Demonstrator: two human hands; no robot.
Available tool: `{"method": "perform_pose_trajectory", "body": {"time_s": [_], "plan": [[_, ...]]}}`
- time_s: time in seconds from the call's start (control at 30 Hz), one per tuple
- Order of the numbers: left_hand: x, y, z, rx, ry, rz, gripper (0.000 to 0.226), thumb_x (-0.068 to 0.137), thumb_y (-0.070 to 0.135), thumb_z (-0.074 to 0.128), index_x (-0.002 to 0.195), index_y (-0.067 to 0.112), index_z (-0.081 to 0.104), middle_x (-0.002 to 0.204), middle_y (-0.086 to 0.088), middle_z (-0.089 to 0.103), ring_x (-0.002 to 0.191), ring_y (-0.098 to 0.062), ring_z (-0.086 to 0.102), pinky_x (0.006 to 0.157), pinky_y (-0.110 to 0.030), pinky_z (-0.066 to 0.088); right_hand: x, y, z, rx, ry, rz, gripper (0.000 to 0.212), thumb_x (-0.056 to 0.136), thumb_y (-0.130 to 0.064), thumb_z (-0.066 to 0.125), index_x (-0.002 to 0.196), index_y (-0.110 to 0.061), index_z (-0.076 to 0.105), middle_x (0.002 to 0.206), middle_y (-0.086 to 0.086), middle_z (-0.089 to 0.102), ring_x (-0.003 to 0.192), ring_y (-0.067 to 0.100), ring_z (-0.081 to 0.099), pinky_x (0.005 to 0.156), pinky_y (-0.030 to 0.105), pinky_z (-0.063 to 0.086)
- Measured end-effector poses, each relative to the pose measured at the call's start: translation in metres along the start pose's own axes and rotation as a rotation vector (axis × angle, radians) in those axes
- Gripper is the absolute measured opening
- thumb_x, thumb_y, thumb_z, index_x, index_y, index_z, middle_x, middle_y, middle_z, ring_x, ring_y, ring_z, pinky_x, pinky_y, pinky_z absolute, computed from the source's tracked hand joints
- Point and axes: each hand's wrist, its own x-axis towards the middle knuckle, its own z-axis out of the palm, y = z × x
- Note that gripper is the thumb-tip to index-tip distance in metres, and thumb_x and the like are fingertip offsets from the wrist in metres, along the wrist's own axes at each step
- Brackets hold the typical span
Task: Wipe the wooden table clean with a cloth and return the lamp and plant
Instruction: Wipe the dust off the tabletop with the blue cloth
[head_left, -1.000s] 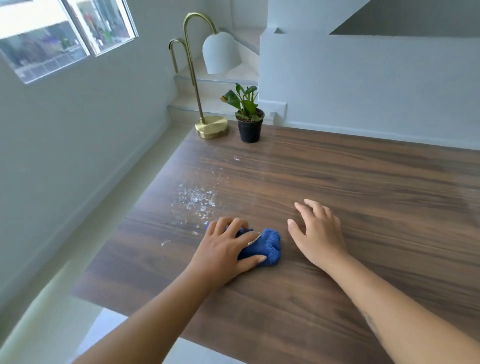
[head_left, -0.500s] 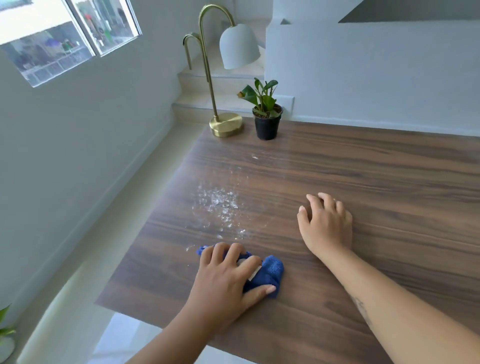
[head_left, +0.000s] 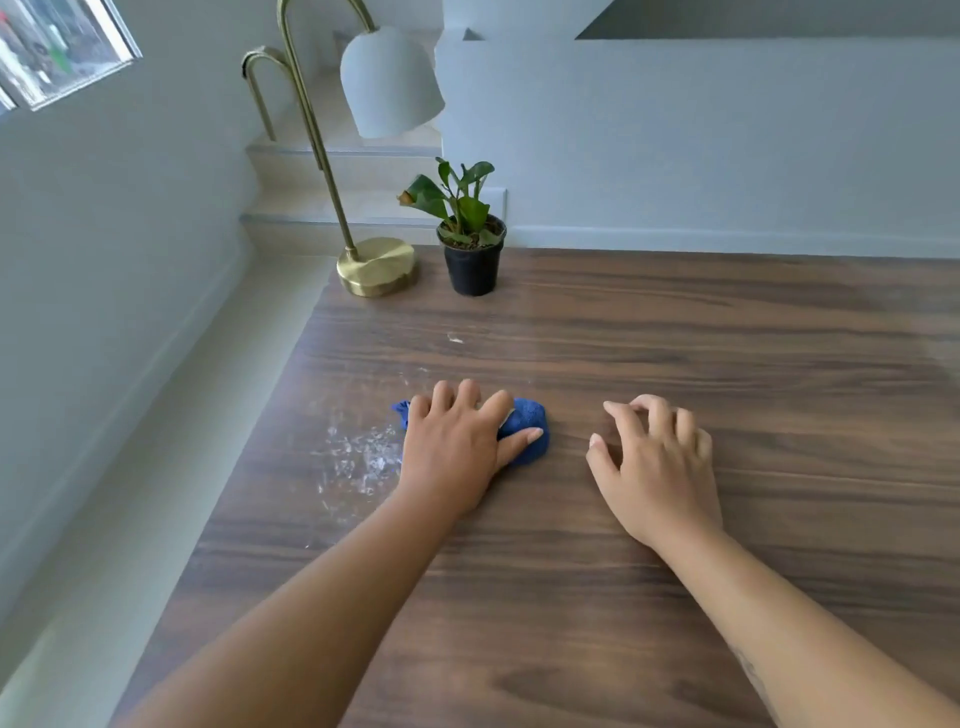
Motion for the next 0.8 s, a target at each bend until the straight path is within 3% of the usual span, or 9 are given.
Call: {"method": "perform_pose_trajectory", "body": {"time_s": [0.17, 0.47, 0.8], "plan": [[0.068, -0.002, 0.019, 0.033, -0.06, -0.022, 0.061, 0.086, 0.073, 0.014, 0.103, 0.029, 0.052, 0.102, -0.003, 0.055, 0.095, -0.028, 0.046, 0.073, -0.038, 0.023, 0.001, 0.002, 0.004, -0.005, 0.044, -0.014, 0.042, 0.086, -0.045, 0.054, 0.121, -0.023, 0.06, 0.123, 0.005, 0.051, 0.107, 0.029, 0.045, 0.089, 0.047, 0.039], [0.15, -0.007, 0.038, 0.06, -0.108, -0.076, 0.06, 0.088, 0.074, 0.017, 0.114, 0.03, 0.051, 0.115, -0.004, 0.054, 0.105, -0.03, 0.043, 0.079, -0.042, 0.027, 0.001, 0.004, 0.005, -0.005, 0.042, -0.037, 0.046, 0.088, -0.047, 0.041, 0.122, -0.023, 0.059, 0.122, 0.005, 0.05, 0.109, 0.028, 0.046, 0.089, 0.047, 0.039], [0.104, -0.002, 0.018, -0.001, -0.181, -0.097, 0.054, 0.089, 0.074, 0.023, 0.109, 0.031, 0.049, 0.12, 0.002, 0.055, 0.108, -0.028, 0.044, 0.082, -0.041, 0.029, 0.002, 0.004, 0.003, 0.025, -0.062, -0.035, 0.048, 0.089, -0.047, 0.043, 0.129, -0.022, 0.054, 0.143, 0.007, 0.045, 0.13, 0.03, 0.038, 0.101, 0.048, 0.032]]}}
